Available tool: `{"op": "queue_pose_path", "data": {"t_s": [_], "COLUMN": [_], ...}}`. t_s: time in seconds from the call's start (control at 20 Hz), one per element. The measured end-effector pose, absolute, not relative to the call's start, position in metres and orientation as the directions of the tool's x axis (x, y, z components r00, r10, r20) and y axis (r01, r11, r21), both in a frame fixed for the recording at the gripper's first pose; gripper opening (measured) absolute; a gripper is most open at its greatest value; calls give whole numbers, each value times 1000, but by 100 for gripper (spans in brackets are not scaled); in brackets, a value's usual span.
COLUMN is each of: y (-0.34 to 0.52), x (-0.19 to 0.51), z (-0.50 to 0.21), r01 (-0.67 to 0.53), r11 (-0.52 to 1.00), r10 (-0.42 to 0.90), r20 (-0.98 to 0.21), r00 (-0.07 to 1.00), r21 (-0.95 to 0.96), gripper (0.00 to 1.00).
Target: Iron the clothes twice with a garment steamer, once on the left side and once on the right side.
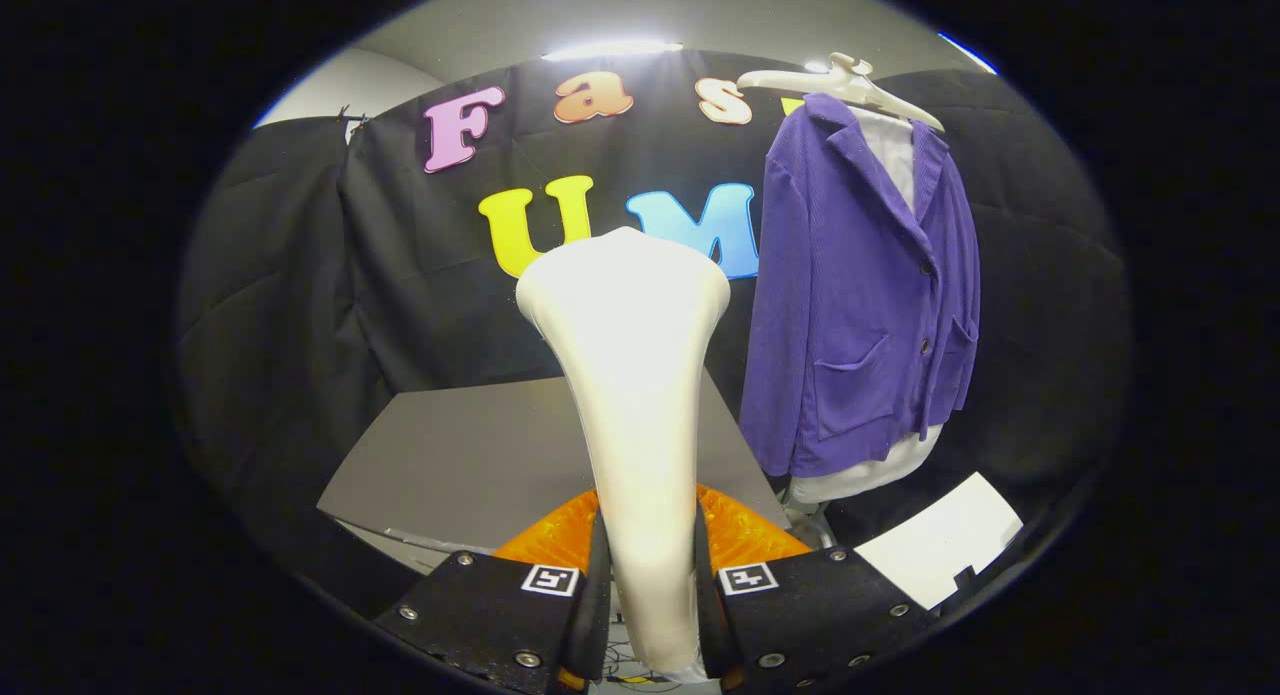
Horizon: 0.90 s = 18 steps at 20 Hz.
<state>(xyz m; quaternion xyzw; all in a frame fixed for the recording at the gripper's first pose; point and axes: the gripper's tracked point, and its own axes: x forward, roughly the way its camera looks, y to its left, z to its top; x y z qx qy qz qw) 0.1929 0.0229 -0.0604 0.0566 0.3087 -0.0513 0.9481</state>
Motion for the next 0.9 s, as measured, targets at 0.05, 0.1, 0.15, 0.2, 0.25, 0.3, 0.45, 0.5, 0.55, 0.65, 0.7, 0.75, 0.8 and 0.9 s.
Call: {"op": "queue_pose_path", "data": {"t_s": [0.05, 0.1, 0.15, 0.2, 0.25, 0.3, 0.45, 0.5, 0.55, 0.65, 0.7, 0.75, 0.8, 0.9], "y": [19, 17, 14, 10, 5, -1, -26, -34, -43, -53, -59, -64, -69, -77], "x": [181, 171, 161, 151, 139, 130, 100, 91, 82, 66, 60, 55, 51, 48], "z": [-59, -55, -52, -49, -47, -44, -43, -42, -45, -44, -44, -45, -43, -38], "r01": [119, 110, 98, 89, 88, 89, 101, 103, 107, 106, 104, 105, 104, 109], "r11": [991, 992, 993, 994, 994, 994, 993, 994, 994, 994, 994, 994, 995, 994], "r10": [-58, -53, -47, -42, -41, -42, -62, -71, -78, -81, -82, -86, -89, -96], "r20": [-579, -564, -548, -536, -523, -509, -478, -471, -464, -452, -447, -442, -435, -420], "r00": [813, 824, 835, 843, 851, 860, 876, 879, 882, 888, 891, 893, 896, 902], "r21": [68, 67, 65, 62, 65, 69, 56, 43, 36, 31, 26, 19, 10, 7], "gripper": [36, 36, 36, 36, 36, 36, 36, 36, 36, 36, 36, 36, 36, 36]}}
